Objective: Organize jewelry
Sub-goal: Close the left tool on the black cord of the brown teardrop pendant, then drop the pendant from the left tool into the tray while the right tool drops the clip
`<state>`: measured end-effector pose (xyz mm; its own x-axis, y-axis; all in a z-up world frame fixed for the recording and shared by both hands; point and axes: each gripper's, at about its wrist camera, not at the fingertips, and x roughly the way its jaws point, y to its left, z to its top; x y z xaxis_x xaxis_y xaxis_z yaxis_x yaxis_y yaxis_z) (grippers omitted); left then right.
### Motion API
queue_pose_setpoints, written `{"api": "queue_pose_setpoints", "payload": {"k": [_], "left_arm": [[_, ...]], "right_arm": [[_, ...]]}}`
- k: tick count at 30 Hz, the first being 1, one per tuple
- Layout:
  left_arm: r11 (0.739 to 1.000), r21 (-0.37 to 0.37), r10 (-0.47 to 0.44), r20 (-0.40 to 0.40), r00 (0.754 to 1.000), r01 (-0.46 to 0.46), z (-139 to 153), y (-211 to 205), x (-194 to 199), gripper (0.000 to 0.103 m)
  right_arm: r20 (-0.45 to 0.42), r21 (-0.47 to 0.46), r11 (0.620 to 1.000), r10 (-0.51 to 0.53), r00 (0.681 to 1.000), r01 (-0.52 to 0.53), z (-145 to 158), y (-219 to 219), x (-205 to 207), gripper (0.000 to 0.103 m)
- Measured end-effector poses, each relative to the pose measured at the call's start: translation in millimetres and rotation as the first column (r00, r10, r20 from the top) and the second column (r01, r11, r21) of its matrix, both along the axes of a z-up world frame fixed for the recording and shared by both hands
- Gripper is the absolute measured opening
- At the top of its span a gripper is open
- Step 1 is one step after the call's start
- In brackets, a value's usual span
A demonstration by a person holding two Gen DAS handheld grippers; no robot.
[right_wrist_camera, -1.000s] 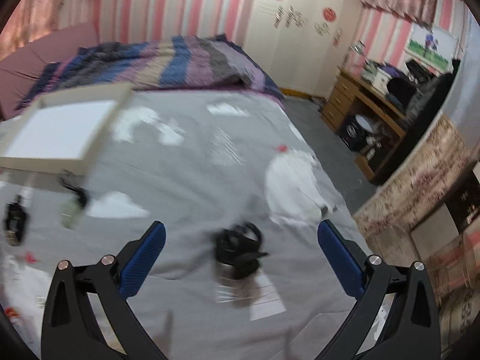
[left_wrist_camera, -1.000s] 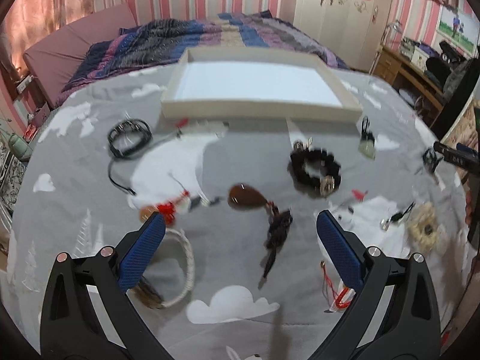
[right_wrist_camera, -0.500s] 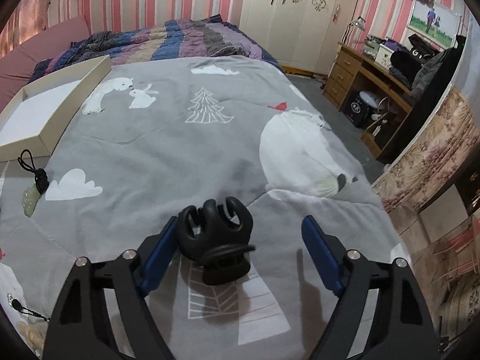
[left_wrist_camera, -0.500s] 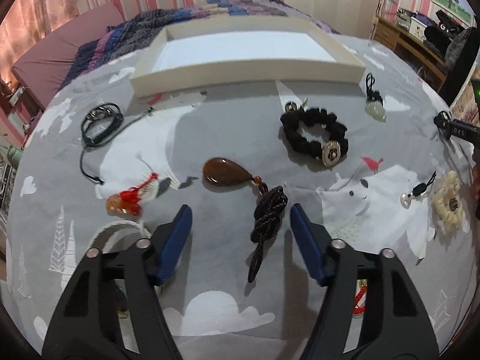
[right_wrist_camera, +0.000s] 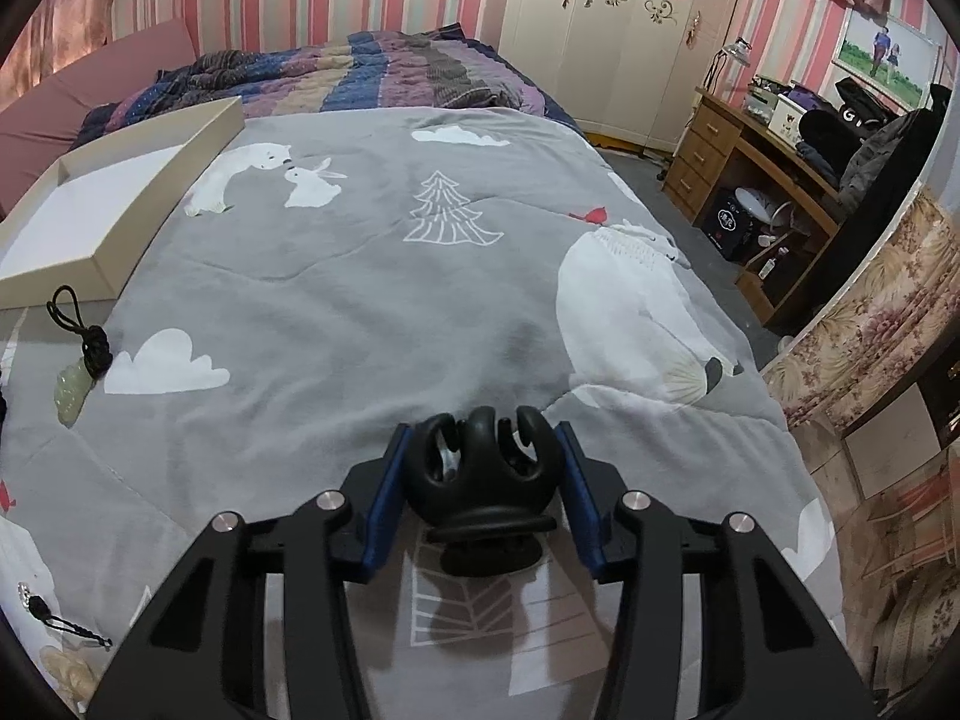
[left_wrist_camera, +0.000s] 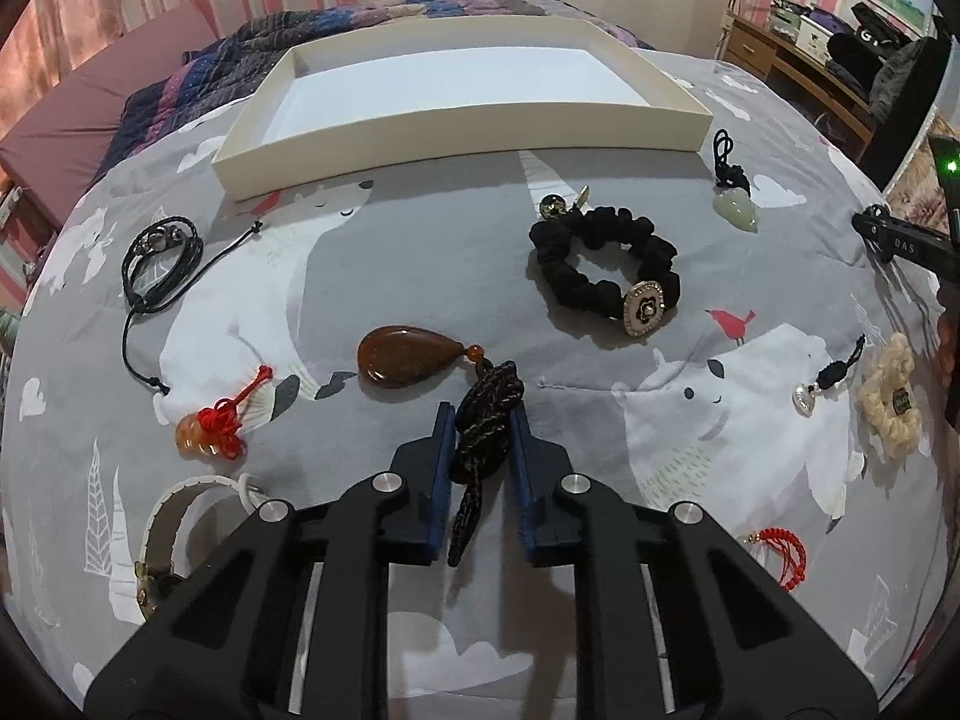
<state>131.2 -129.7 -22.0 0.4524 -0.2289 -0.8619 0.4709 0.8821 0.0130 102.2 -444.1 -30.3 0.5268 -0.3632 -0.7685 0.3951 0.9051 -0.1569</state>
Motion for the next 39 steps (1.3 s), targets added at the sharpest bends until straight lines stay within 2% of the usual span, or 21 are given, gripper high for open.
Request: {"api": "queue_pose_setpoints", "payload": {"k": [5, 10, 19, 24, 27, 32, 36, 39], "left_arm": [[1.000, -0.010, -0.011, -0.017, 1.000, 0.011, 0.7, -0.8, 5.2, 0.013], [0.999, -0.033, -0.024, -0.027, 0.999, 0.023, 6.0, -2.9, 9.8, 0.012], [0.996, -0.084, -0.035, 0.024, 0.999, 0.037, 40.3, -4.4, 22.7, 0.012], [0.994, -0.100, -0.039, 0.053, 0.998, 0.044, 64.7, -2.9, 42.3, 0.012], [0.992, -0.119, -0.024, 0.076, 0.997, 0.033, 84.6, -1.4, 69.7, 0.012], [0.991, -0.137, 0.022, 0.070, 0.997, -0.013, 104.6, -4.5, 139.3, 0.012], [0.991, -0.135, 0.033, 0.048, 0.998, -0.026, 102.6, -17.1, 192.8, 0.012], [0.987, -0.156, 0.031, 0.016, 0.999, -0.028, 93.2, -25.4, 230.2, 0.012]], "right_arm": [[0.019, 0.025, 1.000, -0.002, 1.000, 0.002, 16.1, 8.0, -0.3, 0.048], [0.048, 0.063, 0.997, 0.038, 0.998, -0.041, 41.6, 29.7, 8.7, 0.048], [0.078, 0.084, 0.983, 0.156, 0.985, -0.162, 67.7, 93.0, 41.6, 0.047], [0.098, 0.085, 0.970, 0.219, 0.971, -0.227, 86.3, 120.2, 63.8, 0.047], [0.109, 0.099, 0.962, 0.242, 0.964, -0.253, 95.5, 130.3, 81.8, 0.047], [0.098, 0.138, 0.948, 0.274, 0.957, -0.286, 98.5, 147.8, 129.7, 0.048], [0.071, 0.149, 0.941, 0.297, 0.952, -0.304, 89.2, 166.1, 181.0, 0.047], [0.067, 0.194, 0.938, 0.281, 0.957, -0.288, 79.6, 167.8, 219.2, 0.047]]}}
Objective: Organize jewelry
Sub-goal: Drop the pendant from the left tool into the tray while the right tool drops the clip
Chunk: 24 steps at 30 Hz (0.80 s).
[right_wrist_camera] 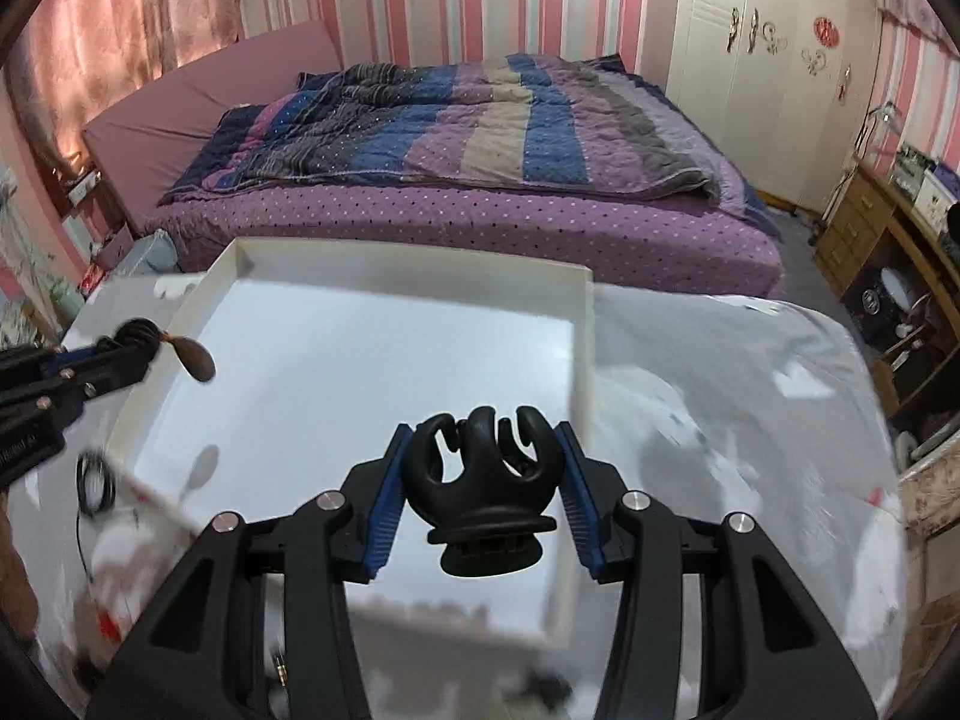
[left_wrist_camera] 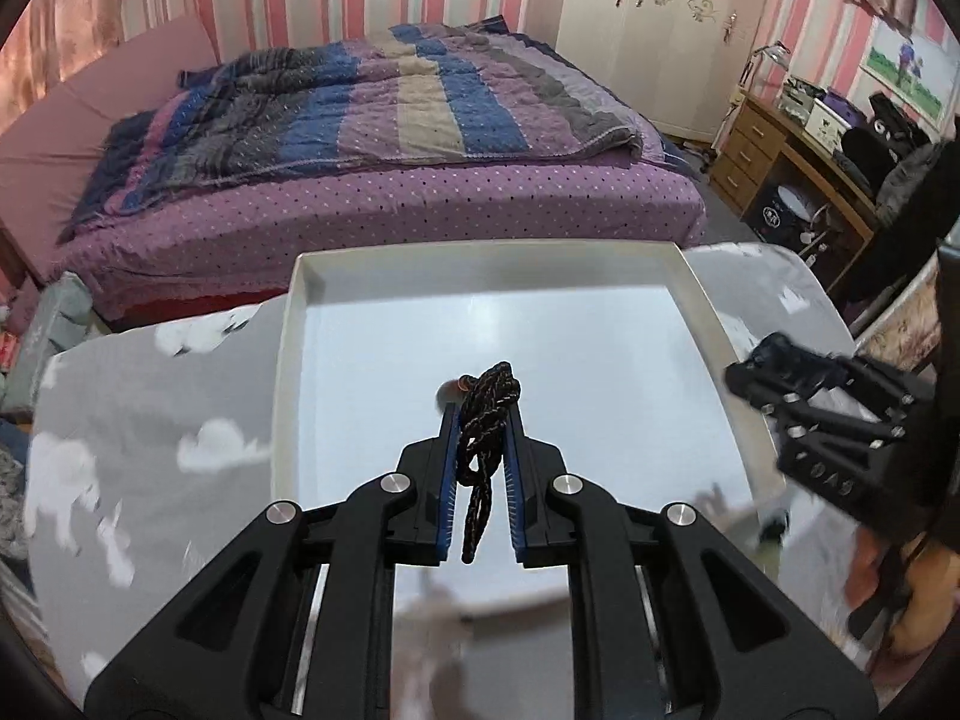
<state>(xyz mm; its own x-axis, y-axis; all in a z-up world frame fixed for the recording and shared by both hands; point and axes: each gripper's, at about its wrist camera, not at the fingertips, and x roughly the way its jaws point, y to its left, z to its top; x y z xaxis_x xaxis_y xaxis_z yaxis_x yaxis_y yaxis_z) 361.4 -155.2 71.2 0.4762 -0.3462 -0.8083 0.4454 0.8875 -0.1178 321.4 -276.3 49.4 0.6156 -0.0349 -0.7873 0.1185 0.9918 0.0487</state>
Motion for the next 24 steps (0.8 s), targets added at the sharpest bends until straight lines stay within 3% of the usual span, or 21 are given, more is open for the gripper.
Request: {"api": "queue_pose_setpoints", "payload": {"k": [7, 11, 18, 21, 24], "left_arm": [[0.999, 0.023, 0.049, -0.065, 0.997, -0.047, -41.4, -10.5, 58.4, 0.012], [0.996, 0.040, 0.079, -0.067, 0.995, -0.076, -55.7, -13.2, 72.1, 0.012], [0.991, 0.092, 0.103, -0.056, 0.993, -0.098, -70.1, -26.7, 90.4, 0.012], [0.991, 0.085, 0.105, -0.068, 0.992, -0.099, -75.4, -28.2, 96.1, 0.013], [0.991, 0.090, 0.107, -0.073, 0.992, -0.100, -79.2, -29.7, 97.5, 0.014]], "right_arm": [[-0.028, 0.025, 0.998, -0.058, 0.998, 0.058, -30.4, -11.0, 63.2, 0.047], [-0.047, -0.017, 0.998, -0.066, 0.997, 0.066, -44.2, -12.2, 86.2, 0.047], [-0.070, 0.027, 0.998, -0.058, 0.996, 0.060, -60.0, -12.8, 103.1, 0.047], [-0.049, -0.029, 0.996, -0.082, 0.995, 0.081, -56.1, -12.3, 105.5, 0.048], [-0.085, -0.008, 0.998, -0.067, 0.994, 0.066, -64.2, -11.7, 110.6, 0.048]]}}
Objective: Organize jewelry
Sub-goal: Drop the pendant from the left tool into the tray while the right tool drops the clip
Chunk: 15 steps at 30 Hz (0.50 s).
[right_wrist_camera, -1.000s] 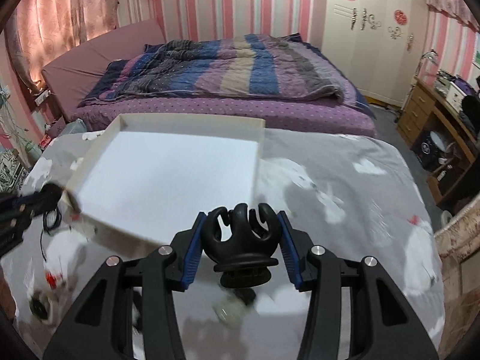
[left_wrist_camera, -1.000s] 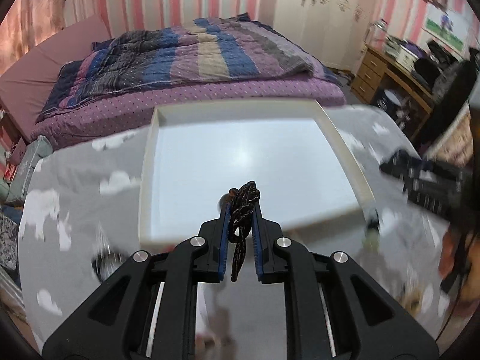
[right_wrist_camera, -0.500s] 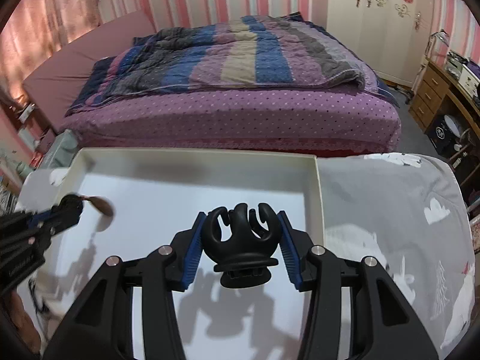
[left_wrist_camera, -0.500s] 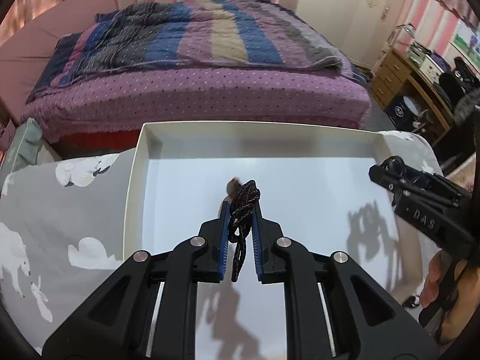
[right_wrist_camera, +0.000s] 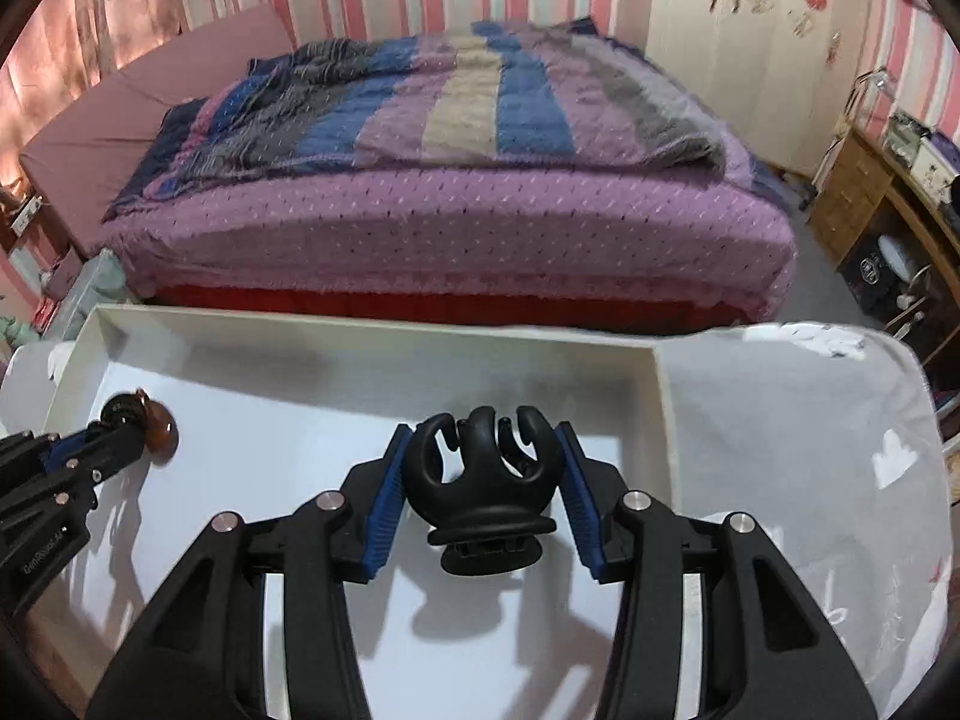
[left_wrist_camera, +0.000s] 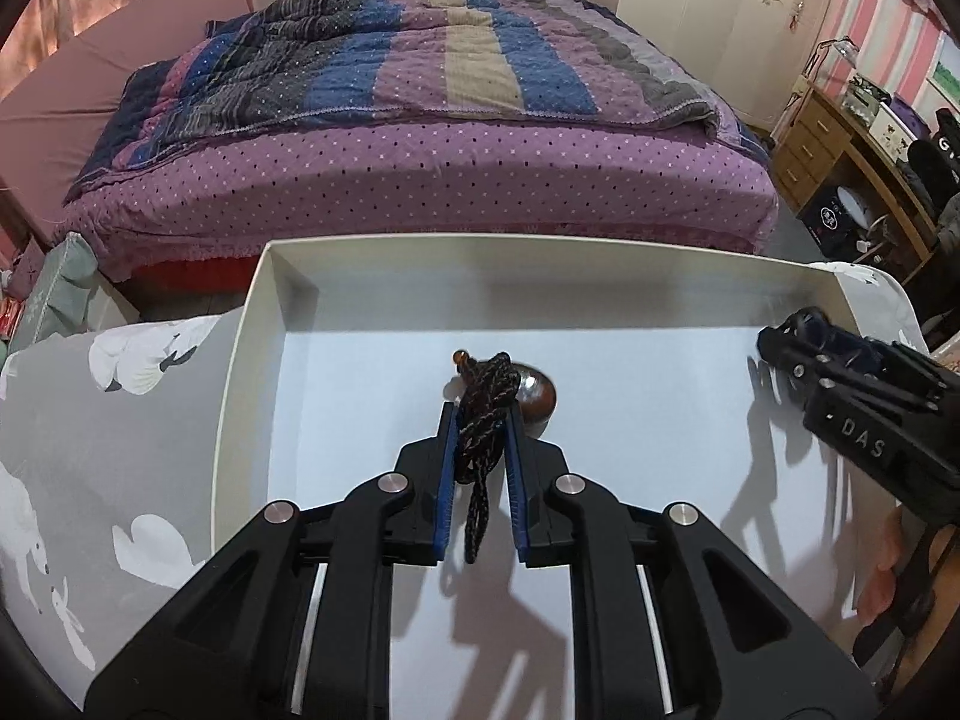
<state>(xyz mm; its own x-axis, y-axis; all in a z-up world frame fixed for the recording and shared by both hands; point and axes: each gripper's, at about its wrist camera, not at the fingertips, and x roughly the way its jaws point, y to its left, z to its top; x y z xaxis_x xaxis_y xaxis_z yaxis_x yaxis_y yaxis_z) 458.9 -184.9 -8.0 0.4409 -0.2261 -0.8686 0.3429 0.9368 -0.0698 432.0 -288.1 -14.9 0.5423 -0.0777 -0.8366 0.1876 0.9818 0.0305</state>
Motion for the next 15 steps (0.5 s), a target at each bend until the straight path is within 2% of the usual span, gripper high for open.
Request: {"api": "queue_pose_setpoints", "payload": {"k": [2, 4, 6, 9, 13, 15], "left_arm": [[1.000, 0.005, 0.001, -0.001, 1.000, -0.001, -1.2, -0.5, 0.2, 0.016], [1.000, 0.009, 0.008, 0.005, 1.000, -0.008, 0.3, -1.0, -0.5, 0.026], [1.000, 0.007, 0.015, 0.018, 1.000, -0.015, 4.7, -0.9, -2.6, 0.040], [1.000, 0.001, 0.012, 0.037, 0.999, -0.012, 16.3, -1.8, -10.4, 0.053], [1.000, -0.002, 0.002, 0.044, 0.999, -0.002, 31.3, 2.6, -24.5, 0.055], [1.000, -0.012, 0.005, 0.066, 0.998, -0.005, 44.1, 12.6, -36.3, 0.068]], "right_arm": [[0.002, 0.007, 1.000, -0.008, 1.000, 0.008, 0.1, -2.1, 1.5, 0.049], [-0.011, 0.016, 1.000, -0.007, 1.000, 0.007, -1.2, -2.9, 3.1, 0.055], [-0.015, 0.006, 1.000, -0.002, 1.000, 0.002, -0.2, -0.8, 1.7, 0.064], [0.000, -0.015, 1.000, -0.001, 1.000, 0.001, 8.5, 1.4, -2.7, 0.072], [0.018, -0.002, 1.000, -0.017, 1.000, 0.017, 23.5, -2.0, -14.5, 0.072], [0.040, -0.002, 1.000, -0.026, 0.999, 0.026, 37.0, -4.5, -28.0, 0.072]]}}
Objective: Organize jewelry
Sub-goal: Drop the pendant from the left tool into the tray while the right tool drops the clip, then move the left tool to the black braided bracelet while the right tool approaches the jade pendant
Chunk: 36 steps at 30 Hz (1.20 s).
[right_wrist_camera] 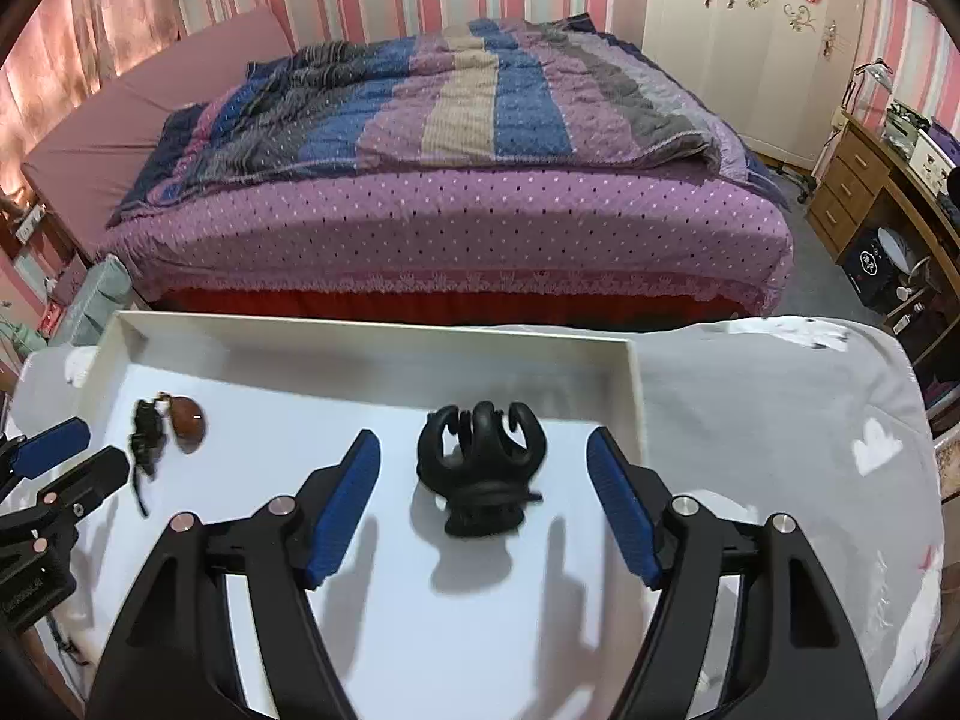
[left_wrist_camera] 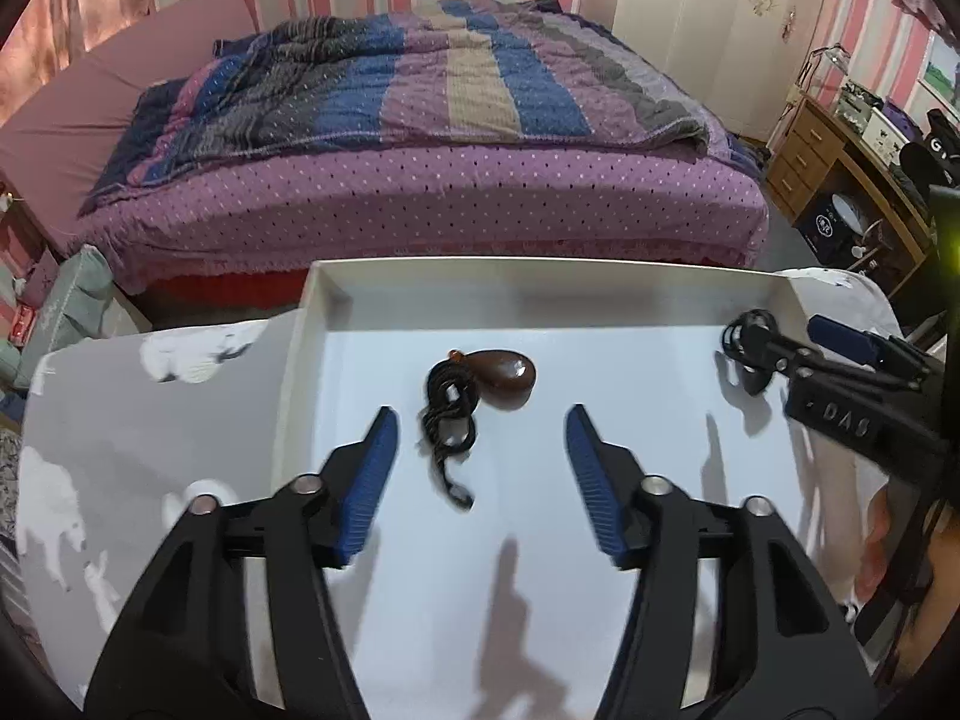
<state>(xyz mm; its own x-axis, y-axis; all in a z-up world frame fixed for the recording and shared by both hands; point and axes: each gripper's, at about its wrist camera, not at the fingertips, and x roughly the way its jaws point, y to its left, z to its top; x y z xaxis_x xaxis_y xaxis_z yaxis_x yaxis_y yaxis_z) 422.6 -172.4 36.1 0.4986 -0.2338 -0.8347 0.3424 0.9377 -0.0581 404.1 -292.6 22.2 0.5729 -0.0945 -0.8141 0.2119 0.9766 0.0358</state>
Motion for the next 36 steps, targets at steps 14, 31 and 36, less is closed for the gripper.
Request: {"api": "queue_pose_setpoints", "payload": {"k": [14, 31, 36], "left_arm": [[0.997, -0.054, 0.069, 0.164, 0.984, -0.061, 81.2, 125.4, -151.5, 0.094], [0.981, -0.062, 0.191, 0.268, 0.944, -0.182, 128.2, 178.1, -313.2, 0.100], [0.971, -0.009, 0.234, 0.254, 0.938, -0.240, 98.8, 171.5, -319.0, 0.100]], "right_arm": [[0.164, 0.050, 0.998, -0.057, 0.985, 0.049, 116.1, -2.3, -188.1, 0.082], [0.283, 0.022, 0.997, 0.063, 0.957, -0.072, 154.7, 21.8, -345.9, 0.094], [0.271, 0.031, 0.996, 0.075, 0.960, -0.087, 103.6, 11.4, -350.3, 0.094]]}}
